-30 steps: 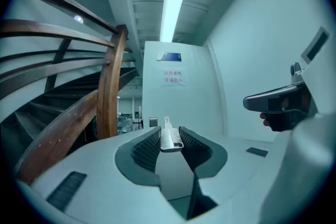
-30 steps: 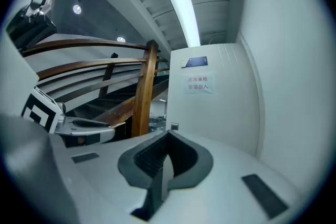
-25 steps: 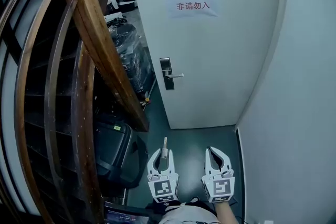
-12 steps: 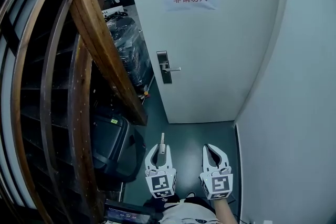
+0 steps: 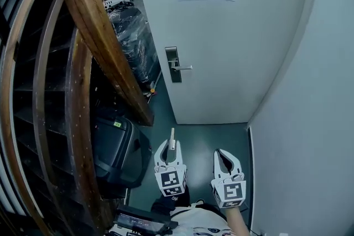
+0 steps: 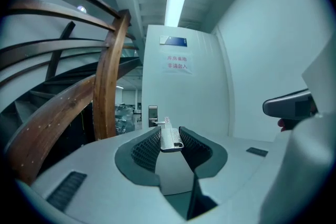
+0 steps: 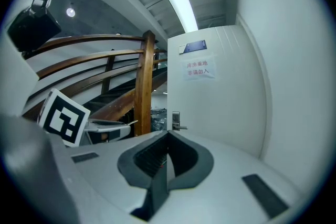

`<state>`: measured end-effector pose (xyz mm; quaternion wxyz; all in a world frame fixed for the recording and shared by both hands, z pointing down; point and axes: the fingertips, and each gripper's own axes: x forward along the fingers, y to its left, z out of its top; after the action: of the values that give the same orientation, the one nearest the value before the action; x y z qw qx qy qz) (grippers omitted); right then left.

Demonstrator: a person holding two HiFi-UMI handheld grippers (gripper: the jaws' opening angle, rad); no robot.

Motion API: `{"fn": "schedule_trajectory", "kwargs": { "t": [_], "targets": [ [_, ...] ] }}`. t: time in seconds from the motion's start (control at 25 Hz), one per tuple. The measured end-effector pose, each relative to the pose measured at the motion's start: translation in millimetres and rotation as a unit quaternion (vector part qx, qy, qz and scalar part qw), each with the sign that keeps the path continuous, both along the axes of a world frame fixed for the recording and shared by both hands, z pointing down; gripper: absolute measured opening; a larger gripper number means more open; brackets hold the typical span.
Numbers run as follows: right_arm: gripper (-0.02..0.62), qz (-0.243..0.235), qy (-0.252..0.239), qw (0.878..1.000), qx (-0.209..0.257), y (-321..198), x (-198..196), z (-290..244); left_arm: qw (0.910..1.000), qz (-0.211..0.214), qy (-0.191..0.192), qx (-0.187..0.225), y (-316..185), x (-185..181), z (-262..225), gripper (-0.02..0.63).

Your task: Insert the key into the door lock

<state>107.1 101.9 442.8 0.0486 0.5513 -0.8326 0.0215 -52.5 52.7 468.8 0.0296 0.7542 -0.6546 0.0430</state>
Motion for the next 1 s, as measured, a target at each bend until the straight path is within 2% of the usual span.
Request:
{"fn": "schedule_trajectory", "kwargs": {
  "t": [0.32,0.6,0.8,1.0],
  "targets": [
    [0.006,0.017,0.019,1.000,-0.011,-104,-19,9,0.9998,0.014,-0.009,-0.011,-122,-22,24,0.117],
    [0.006,0.020,0.027,0.999,-0.025,-198,-56,11,0.9980,0.033,-0.026,-0.047,-230,-43,62,0.117],
    [0.006,0.020,0.038,0.998,-0.043,-233,-71,25,0.9966,0.045,-0.028,-0.063,-287,-47,89,0.117],
    [0.006,0.017,0.048,0.997,-0.059,-253,-66,43,0.9959,0.039,-0.023,-0.078,-336,-45,115,0.117]
  ]
}}
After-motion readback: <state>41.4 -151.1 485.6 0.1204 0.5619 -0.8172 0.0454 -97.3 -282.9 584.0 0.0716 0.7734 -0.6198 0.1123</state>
